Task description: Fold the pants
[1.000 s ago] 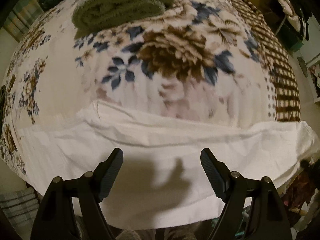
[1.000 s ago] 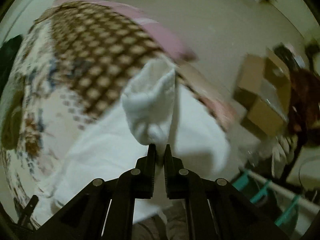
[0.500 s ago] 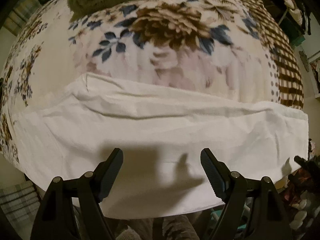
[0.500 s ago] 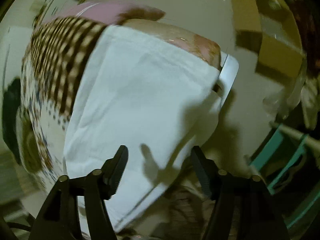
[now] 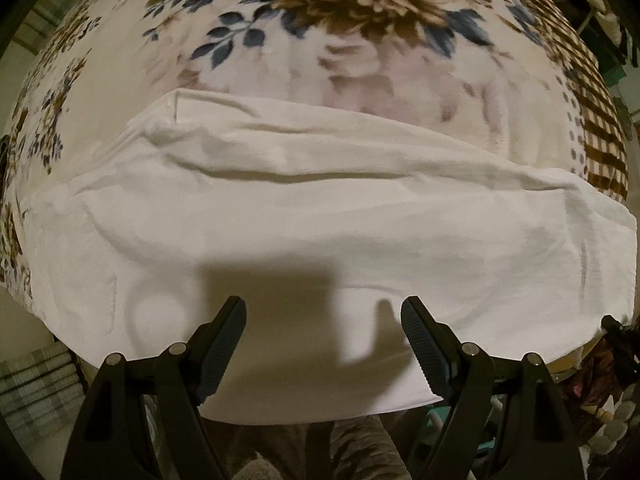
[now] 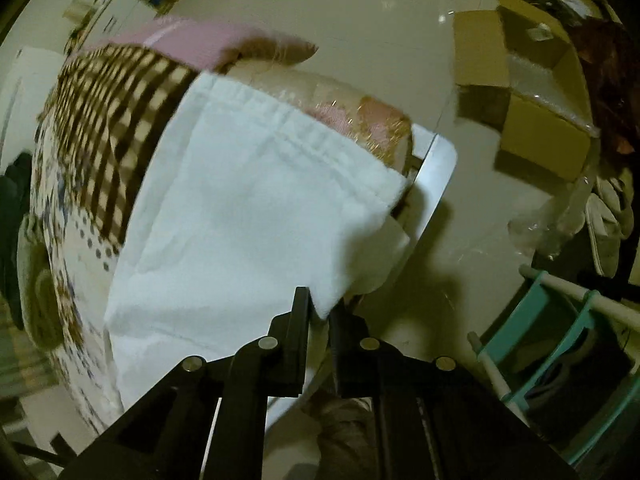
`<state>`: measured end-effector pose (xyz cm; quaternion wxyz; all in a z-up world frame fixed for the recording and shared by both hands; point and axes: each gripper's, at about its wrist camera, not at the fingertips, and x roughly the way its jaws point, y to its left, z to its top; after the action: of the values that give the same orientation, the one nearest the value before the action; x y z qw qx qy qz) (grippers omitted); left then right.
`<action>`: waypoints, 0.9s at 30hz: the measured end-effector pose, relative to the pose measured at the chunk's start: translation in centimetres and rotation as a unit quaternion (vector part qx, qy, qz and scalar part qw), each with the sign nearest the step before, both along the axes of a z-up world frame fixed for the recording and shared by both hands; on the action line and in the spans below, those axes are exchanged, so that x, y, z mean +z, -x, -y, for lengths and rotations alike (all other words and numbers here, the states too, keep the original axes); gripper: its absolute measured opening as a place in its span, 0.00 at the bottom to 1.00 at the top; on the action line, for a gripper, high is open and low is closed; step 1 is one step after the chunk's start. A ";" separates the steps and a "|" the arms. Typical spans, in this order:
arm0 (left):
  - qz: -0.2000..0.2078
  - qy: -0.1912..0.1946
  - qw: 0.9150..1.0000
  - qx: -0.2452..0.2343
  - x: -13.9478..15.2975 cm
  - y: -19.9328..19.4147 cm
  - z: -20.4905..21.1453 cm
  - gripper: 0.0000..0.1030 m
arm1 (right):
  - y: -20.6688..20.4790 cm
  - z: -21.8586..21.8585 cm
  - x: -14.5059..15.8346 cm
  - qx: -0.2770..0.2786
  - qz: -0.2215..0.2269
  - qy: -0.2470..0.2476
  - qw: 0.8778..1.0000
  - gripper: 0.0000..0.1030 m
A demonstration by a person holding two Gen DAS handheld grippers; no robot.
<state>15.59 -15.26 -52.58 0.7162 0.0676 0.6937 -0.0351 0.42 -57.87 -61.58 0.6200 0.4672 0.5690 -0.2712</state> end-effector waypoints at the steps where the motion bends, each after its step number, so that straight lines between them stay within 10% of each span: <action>1: -0.001 -0.001 1.000 0.003 -0.1 0.1 -0.3 0.76 | -0.2 -0.1 -0.1 0.000 0.003 -0.008 1.000 0.13; 3: -0.004 -0.004 1.000 0.009 -0.4 0.2 -0.9 0.76 | 0.7 0.6 0.1 -0.006 0.016 -0.021 1.000 0.29; 9: -0.014 -0.011 1.000 0.005 -1.5 1.3 -2.1 0.76 | 1.5 1.1 0.7 -0.029 0.032 -0.019 0.999 0.30; 12: -0.010 -0.013 1.000 -0.004 -1.8 2.3 -1.6 0.76 | 1.6 1.0 1.2 -0.032 0.024 0.019 0.999 0.04; 18: -0.008 -0.011 1.000 -0.018 -1.5 3.4 -0.9 0.76 | 1.8 0.0 4.8 -0.030 0.027 0.081 0.996 0.03; 22: -0.014 -0.011 1.000 -0.024 -2.1 4.3 -0.4 0.76 | 1.4 0.9 2.8 -0.017 0.014 0.040 0.999 0.04; 25: -0.023 0.000 1.000 -0.021 -2.7 4.6 -0.3 0.76 | 2.4 2.2 0.0 -0.045 0.036 -0.040 0.998 0.36; 27: -0.019 0.006 0.999 -0.026 -3.2 4.6 0.6 0.76 | 3.2 2.8 -0.8 -0.069 0.074 -0.064 0.993 0.83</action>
<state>11.03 -15.85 -55.74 0.7021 0.0808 0.7051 -0.0591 -2.82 -60.71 -62.36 0.6090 0.5626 0.5046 -0.2409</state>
